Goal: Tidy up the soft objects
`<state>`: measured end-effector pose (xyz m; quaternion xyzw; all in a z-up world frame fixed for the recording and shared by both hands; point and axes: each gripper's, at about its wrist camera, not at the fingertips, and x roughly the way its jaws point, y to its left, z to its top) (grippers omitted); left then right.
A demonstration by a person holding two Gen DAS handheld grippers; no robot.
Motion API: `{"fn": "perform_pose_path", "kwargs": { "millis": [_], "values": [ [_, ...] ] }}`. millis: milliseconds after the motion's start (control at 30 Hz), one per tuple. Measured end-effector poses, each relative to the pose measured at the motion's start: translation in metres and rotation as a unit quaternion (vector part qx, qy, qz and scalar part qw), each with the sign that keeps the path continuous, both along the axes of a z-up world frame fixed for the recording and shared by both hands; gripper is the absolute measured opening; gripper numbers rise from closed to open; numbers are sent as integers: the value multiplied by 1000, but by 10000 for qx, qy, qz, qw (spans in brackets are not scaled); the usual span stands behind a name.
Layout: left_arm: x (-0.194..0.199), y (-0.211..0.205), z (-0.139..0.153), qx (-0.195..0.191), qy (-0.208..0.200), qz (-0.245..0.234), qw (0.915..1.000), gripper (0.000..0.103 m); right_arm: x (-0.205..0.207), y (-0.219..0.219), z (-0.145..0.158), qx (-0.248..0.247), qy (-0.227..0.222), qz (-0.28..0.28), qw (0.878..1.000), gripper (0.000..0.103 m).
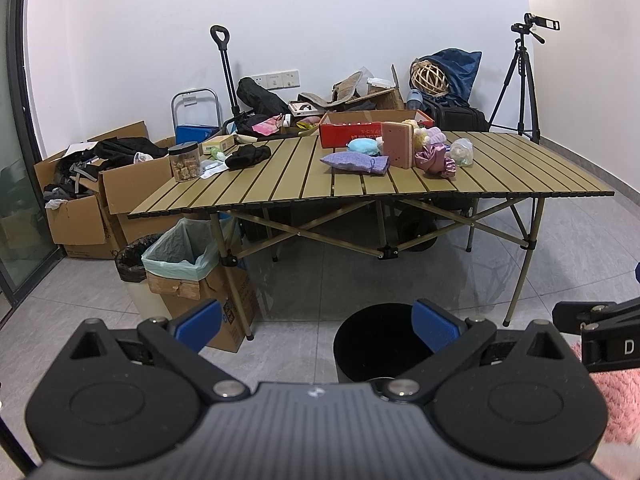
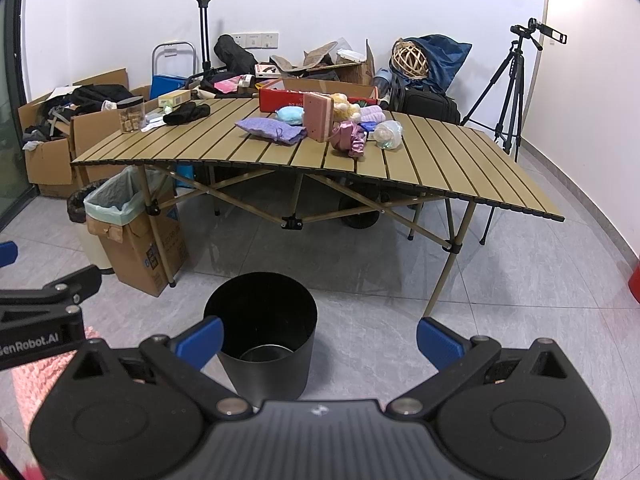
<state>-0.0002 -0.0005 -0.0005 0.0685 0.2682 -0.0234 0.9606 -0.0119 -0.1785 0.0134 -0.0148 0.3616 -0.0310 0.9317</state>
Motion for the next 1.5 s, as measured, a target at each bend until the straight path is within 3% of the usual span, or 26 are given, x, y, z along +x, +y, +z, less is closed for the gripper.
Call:
{"fn": "perform_pose_path", "kwargs": {
  "millis": [333, 667, 900, 1200, 1500],
  "values": [
    [0, 0, 0, 9, -33, -2, 10000, 103, 1, 1, 4, -4, -46, 8, 10000, 103],
    [24, 6, 14, -40, -263, 60, 9996, 103, 18, 0, 15, -112, -683, -8, 9976, 103],
    [80, -7, 13, -125, -457, -2, 9989, 103, 75, -19, 10, 212, -1069, -154, 9939, 103],
    [181, -31, 9, -241, -657, 109, 9975, 103, 172, -43, -11, 418, -1587, -131, 9864, 103],
    [270, -43, 2, -339, -609, 226, 9973, 103, 260, -63, -34, 512, -1642, -165, 9850, 103]
  ]
}}
